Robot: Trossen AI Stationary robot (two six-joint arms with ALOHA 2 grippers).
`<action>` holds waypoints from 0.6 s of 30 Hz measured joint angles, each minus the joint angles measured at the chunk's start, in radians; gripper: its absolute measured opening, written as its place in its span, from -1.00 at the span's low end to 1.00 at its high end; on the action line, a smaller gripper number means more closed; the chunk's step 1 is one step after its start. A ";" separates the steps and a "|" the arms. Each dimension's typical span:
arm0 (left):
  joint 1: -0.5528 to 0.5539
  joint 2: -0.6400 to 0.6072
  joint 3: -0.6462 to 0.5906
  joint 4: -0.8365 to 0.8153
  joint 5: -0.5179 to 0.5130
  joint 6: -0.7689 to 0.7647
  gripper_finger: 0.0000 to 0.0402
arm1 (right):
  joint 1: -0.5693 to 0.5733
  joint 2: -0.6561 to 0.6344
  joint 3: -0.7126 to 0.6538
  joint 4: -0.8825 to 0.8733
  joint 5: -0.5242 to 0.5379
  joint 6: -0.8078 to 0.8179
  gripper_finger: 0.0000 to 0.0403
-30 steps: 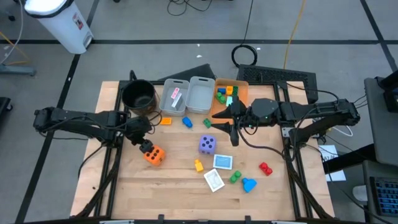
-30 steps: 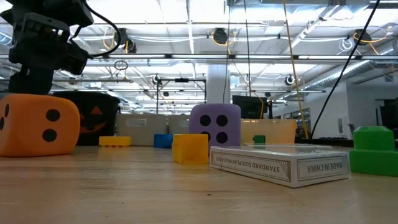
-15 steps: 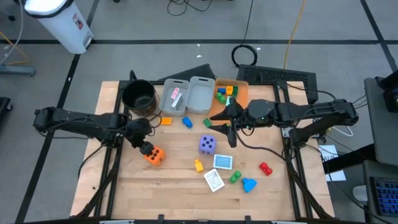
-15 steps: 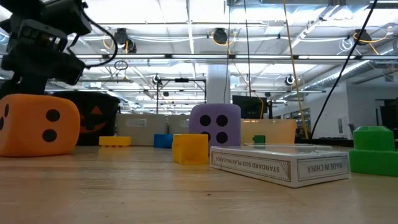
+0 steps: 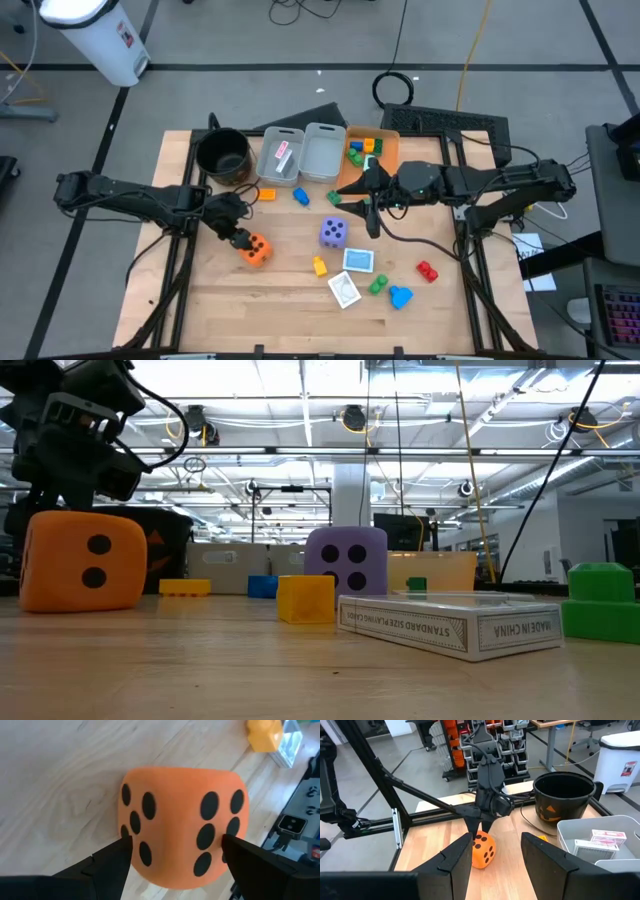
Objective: Pick & Place Toys
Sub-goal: Put the orange dice into the right gray bin
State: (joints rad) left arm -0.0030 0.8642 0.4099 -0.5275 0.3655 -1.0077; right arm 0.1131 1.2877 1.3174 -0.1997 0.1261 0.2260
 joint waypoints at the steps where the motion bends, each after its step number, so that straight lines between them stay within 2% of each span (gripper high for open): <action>1: 0.000 -0.001 0.000 -0.007 0.000 0.000 0.55 | 0.000 0.000 0.000 0.000 0.000 -0.001 -0.21; 9: 0.000 0.000 0.000 0.028 -0.002 0.034 0.50 | 0.000 0.000 0.000 0.000 0.000 -0.001 -0.21; 18: 0.001 0.084 0.006 0.049 0.015 0.060 -0.05 | 0.000 0.000 0.000 0.000 0.000 0.001 -0.21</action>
State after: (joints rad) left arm -0.0025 0.9486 0.4160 -0.4790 0.3804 -0.9481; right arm 0.1131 1.2877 1.3174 -0.1993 0.1261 0.2274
